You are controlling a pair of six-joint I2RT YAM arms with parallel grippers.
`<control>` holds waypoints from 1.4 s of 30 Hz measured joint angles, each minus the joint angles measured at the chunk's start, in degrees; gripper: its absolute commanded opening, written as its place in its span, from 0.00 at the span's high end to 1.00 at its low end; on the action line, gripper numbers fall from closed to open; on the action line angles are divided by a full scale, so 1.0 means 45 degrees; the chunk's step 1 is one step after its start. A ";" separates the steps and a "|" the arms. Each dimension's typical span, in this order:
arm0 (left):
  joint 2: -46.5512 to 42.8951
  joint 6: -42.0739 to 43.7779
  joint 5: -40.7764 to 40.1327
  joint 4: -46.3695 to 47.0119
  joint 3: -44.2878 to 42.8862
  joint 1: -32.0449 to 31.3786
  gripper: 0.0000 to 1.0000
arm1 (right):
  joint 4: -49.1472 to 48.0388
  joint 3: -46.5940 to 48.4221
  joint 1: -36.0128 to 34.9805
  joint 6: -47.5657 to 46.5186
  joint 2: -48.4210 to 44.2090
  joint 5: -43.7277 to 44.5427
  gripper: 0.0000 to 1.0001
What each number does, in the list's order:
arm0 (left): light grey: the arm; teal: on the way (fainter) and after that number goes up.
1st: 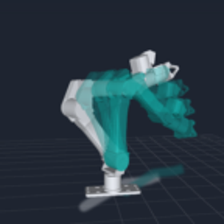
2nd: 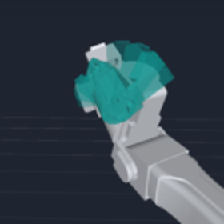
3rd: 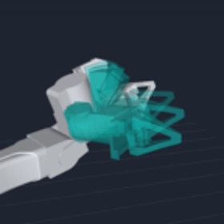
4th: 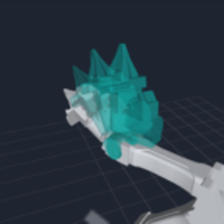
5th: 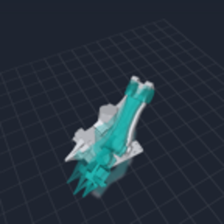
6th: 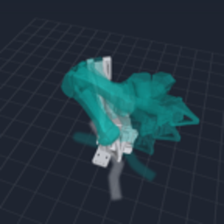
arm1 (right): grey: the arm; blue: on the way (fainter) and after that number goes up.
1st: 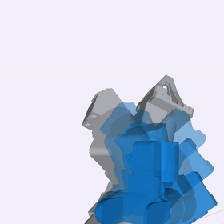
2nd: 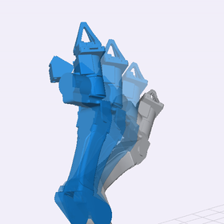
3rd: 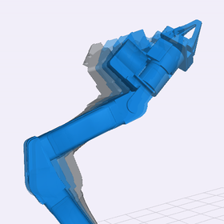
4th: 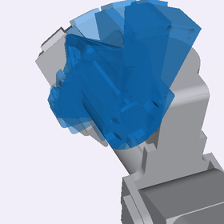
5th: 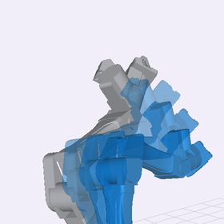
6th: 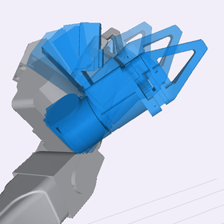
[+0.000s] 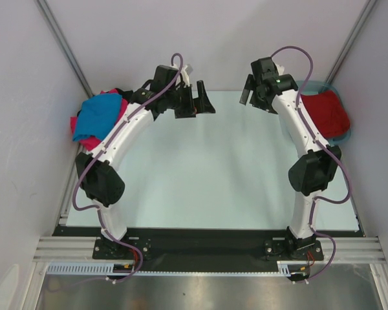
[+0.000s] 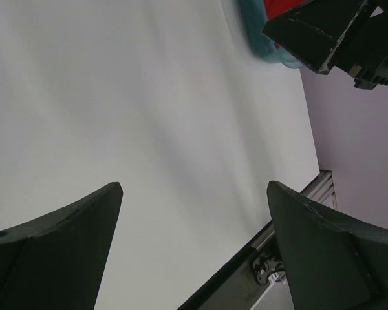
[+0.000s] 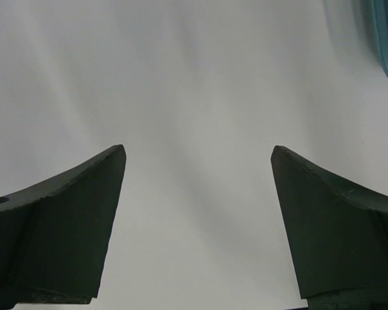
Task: Fold and stack the t-shirts
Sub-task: Grab the tshirt from the pile
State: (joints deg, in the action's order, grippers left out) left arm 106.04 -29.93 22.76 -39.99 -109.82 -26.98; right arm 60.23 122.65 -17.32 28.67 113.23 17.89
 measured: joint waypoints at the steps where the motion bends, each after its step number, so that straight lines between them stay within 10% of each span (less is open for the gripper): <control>1: 0.0000 0.0000 0.0000 -0.0039 0.0053 0.0000 0.00 | -0.0010 -0.0024 -0.0097 0.0005 -0.0029 0.0170 0.00; 14: -0.1661 0.0568 -0.0107 -0.0058 0.3803 -0.0049 0.00 | 0.0097 -0.0554 0.0986 -0.0845 -0.0661 0.2341 0.00; 23: -0.1535 0.1263 0.0627 0.0019 0.3691 -0.0053 0.00 | 0.0641 0.2691 0.2783 -0.1185 0.1802 0.2880 0.07; 42: -0.0675 0.2137 0.0899 -0.0107 0.3002 0.0772 0.00 | 0.1025 0.2307 0.5717 -0.1001 0.2652 0.2744 0.12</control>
State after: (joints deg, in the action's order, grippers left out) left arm 103.00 -20.32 26.81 -40.47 -96.31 -23.51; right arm 64.84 133.03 8.40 24.16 125.16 30.24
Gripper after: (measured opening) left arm 0.996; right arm 0.888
